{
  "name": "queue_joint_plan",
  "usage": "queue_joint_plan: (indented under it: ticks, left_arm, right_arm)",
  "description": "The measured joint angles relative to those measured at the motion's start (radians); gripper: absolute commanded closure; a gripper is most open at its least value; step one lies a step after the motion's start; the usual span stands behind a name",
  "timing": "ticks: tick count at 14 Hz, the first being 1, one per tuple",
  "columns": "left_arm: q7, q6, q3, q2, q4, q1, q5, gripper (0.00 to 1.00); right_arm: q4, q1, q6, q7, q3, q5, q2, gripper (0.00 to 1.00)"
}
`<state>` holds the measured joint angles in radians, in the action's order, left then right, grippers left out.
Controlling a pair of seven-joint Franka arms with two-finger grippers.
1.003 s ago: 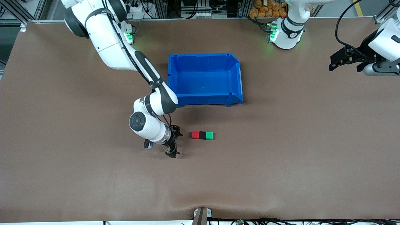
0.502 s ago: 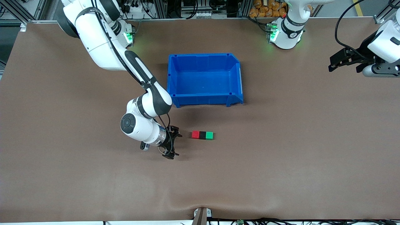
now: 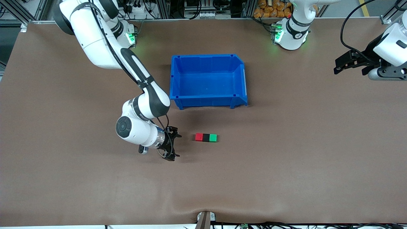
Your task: Attach green and red cubes to black cube
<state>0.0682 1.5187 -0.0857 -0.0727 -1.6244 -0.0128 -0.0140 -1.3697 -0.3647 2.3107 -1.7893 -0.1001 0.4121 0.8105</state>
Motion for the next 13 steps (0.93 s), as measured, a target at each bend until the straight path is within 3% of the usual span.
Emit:
queue_joint_plan:
  ticks: [6, 13]
  left_arm:
    - [0.000, 0.000, 0.000, 0.000, 0.011, 0.000, 0.000, 0.00]
    - [0.000, -0.024, 0.001, -0.003, 0.029, 0.004, 0.000, 0.00]
  right_arm:
    - [0.001, 0.063, -0.182, 0.147, 0.000, 0.000, -0.071, 0.00]
    - [0.002, 0.107, -0.272, 0.262, 0.000, -0.001, -0.113, 0.00]
